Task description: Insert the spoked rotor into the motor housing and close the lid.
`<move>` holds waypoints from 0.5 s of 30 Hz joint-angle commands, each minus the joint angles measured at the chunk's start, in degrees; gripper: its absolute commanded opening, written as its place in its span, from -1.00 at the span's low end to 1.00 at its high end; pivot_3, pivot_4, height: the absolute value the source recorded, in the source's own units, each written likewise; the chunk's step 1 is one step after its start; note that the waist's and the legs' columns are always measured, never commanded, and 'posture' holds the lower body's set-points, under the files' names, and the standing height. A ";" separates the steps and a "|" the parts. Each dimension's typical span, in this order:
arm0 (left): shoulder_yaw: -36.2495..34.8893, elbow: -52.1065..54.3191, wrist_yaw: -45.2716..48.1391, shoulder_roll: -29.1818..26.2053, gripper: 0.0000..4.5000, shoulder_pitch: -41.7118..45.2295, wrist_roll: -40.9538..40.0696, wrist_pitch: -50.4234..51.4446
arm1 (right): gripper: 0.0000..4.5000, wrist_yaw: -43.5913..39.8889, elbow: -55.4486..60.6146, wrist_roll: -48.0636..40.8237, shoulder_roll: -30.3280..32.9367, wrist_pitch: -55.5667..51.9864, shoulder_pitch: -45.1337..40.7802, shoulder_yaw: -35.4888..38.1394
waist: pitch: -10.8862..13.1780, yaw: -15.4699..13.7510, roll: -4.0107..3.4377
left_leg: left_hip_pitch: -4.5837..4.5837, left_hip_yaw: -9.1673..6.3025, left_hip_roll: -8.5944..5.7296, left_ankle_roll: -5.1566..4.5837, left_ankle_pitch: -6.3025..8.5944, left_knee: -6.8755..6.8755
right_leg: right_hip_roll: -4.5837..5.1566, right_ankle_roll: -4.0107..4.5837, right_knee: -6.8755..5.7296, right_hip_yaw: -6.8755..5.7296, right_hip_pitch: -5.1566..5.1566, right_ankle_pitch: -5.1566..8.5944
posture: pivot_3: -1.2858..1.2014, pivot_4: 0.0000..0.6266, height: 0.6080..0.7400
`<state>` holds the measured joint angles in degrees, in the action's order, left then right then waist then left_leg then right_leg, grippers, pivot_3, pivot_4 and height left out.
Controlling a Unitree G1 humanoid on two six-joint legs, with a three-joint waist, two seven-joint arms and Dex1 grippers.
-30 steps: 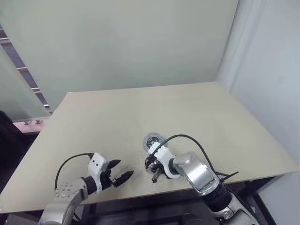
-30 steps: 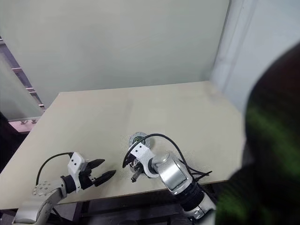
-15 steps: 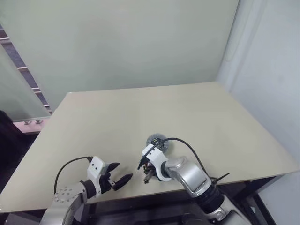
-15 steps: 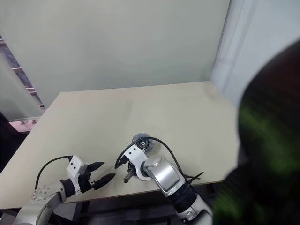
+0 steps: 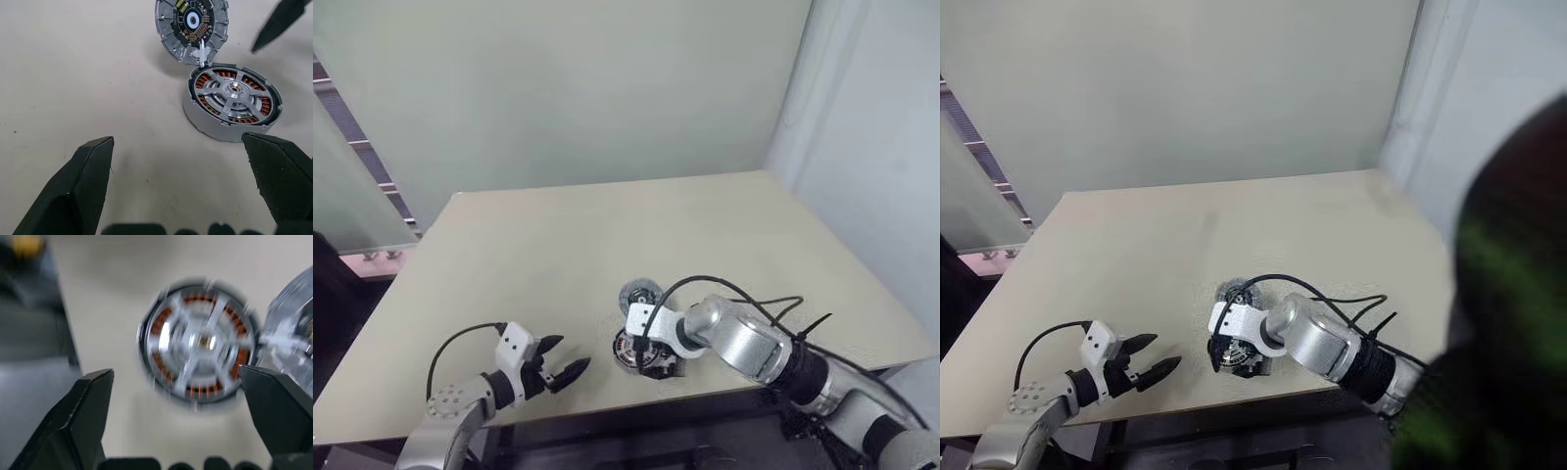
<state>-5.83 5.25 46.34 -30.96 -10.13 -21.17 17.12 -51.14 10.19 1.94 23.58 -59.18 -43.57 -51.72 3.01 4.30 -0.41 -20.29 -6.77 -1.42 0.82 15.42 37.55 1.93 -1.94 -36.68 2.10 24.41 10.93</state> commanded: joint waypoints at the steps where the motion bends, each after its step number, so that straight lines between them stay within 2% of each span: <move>1: -0.42 0.74 0.35 -0.59 1.00 1.15 0.05 -0.79 | 0.98 -5.18 0.31 2.75 2.46 6.35 -4.78 -5.14 | 0.01 0.03 -0.02 | 0.00 0.01 0.02 0.00 0.00 -0.02 | 0.00 0.00 -0.01 -0.01 0.03 0.00 | 0.03 -1.00 1.00; 6: -0.13 1.25 0.37 -0.52 1.00 0.82 0.08 -0.77 | 0.98 -8.79 -3.27 6.81 3.38 13.46 -7.41 -9.58 | 0.01 0.00 -0.01 | 0.01 -0.01 0.05 0.00 0.00 -0.04 | -0.02 -0.02 -0.01 -0.06 0.02 -0.01 | 0.03 -1.00 1.00; 15: -0.01 2.16 0.26 -0.54 1.00 -0.16 -0.04 -0.67 | 0.98 -10.64 -9.27 12.71 0.85 19.85 -6.29 -10.54 | 0.01 -0.04 -0.01 | 0.00 -0.02 0.02 0.00 0.00 -0.03 | 0.00 -0.02 -0.01 -0.04 0.02 -0.02 | 0.03 -1.00 1.00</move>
<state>-5.44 5.26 46.40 -30.98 -10.70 -21.14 17.12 -61.46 0.88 13.36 24.88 -40.51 -49.34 -63.27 3.02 4.25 -0.42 -20.30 -6.79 -1.40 0.83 15.41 37.53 1.93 -1.96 -36.69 2.06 24.42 10.91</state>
